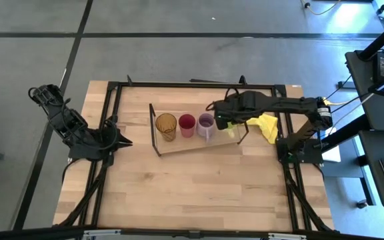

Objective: Stack small to large cups/mugs on shelf
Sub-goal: Put the yellow mug on the shelf

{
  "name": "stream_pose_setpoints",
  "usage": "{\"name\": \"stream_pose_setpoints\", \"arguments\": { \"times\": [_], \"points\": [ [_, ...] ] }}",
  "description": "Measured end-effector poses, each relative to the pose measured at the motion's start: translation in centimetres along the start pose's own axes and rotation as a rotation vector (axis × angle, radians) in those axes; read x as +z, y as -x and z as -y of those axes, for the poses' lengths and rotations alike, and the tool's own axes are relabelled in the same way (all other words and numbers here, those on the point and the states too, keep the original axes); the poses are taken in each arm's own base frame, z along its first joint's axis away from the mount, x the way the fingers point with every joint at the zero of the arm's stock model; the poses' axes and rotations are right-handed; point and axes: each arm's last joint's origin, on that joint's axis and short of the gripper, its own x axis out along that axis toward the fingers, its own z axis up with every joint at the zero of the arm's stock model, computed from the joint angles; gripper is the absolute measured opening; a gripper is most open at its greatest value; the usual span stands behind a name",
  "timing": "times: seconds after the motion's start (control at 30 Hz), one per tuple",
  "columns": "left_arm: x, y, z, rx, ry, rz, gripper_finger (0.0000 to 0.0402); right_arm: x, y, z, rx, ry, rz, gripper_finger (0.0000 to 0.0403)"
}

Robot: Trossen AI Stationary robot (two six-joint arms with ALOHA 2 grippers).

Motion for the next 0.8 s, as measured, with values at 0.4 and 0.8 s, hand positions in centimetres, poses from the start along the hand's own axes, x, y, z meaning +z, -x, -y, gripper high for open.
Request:
{"name": "stream_pose_setpoints", "arguments": {
  "times": [0.4, 0.8],
  "points": [
    [0.2, 0.0, 0.2, -0.016, 0.019, 0.021, 0.0028, 0.2, -3.5, -0.1, 0.044, -0.005, -0.093, 0.0011],
    [0.2, 0.0, 0.2, -0.031, 0.019, 0.011, 0.0028, 0.5, -6.6, 1.1, -0.003, -0.021, -0.154, 0.0013]
  ]
}}
